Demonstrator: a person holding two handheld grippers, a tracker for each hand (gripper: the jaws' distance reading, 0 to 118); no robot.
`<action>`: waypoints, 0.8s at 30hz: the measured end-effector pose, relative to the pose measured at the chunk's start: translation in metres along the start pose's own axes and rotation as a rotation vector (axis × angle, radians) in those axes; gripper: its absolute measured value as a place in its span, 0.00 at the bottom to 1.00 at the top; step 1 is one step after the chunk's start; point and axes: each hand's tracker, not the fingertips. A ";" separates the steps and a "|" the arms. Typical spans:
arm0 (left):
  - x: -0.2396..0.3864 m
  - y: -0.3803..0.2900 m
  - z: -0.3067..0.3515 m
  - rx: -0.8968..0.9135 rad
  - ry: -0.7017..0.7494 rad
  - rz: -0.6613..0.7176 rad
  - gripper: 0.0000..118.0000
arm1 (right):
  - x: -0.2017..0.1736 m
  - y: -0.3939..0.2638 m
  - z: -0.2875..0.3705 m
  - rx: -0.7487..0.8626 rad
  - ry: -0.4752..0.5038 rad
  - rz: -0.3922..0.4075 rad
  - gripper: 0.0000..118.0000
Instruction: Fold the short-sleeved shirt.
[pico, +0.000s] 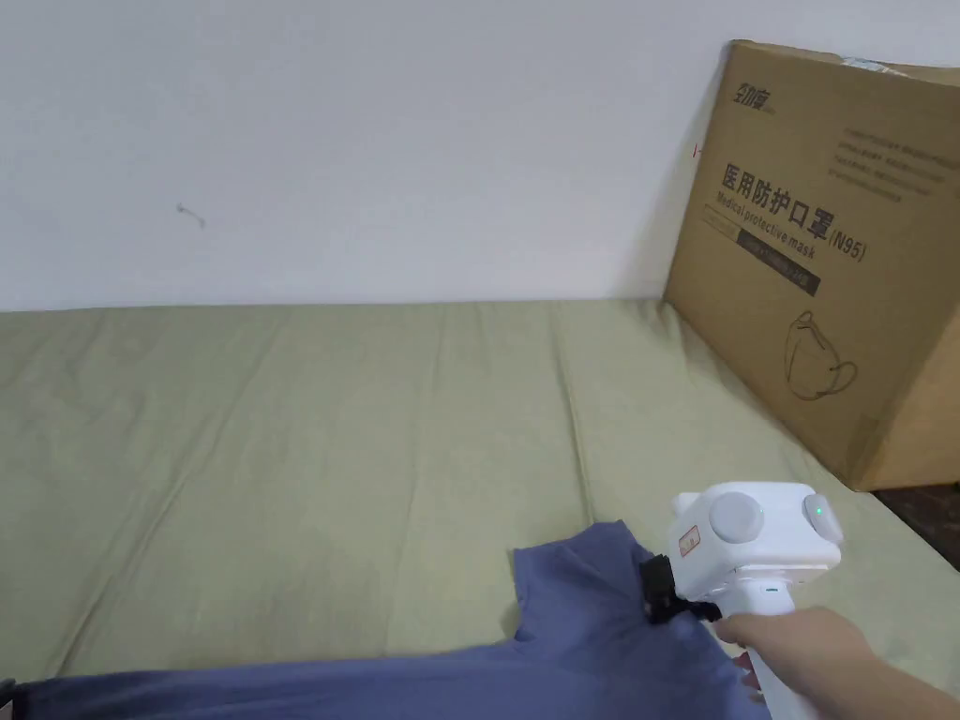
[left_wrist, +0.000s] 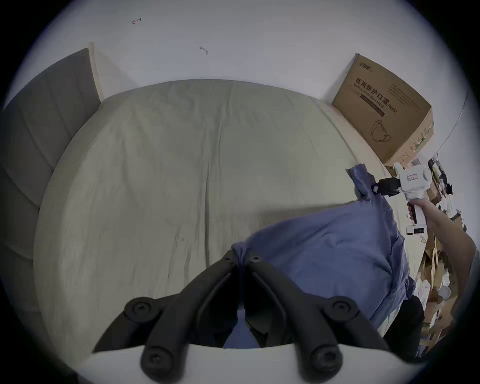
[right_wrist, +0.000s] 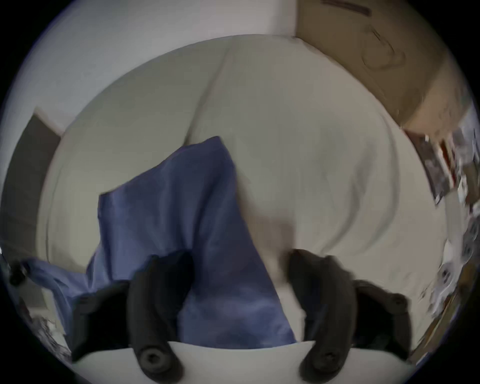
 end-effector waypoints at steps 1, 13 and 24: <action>0.000 -0.002 0.003 0.008 0.000 0.009 0.01 | 0.004 -0.002 0.014 -0.019 0.111 -0.049 0.36; 0.043 -0.003 0.148 0.272 -0.025 0.059 0.01 | 0.047 -0.060 0.256 0.479 0.211 -0.113 0.00; 0.055 0.043 0.272 0.560 -0.007 0.004 0.01 | 0.030 -0.062 0.443 0.826 0.169 -0.023 0.00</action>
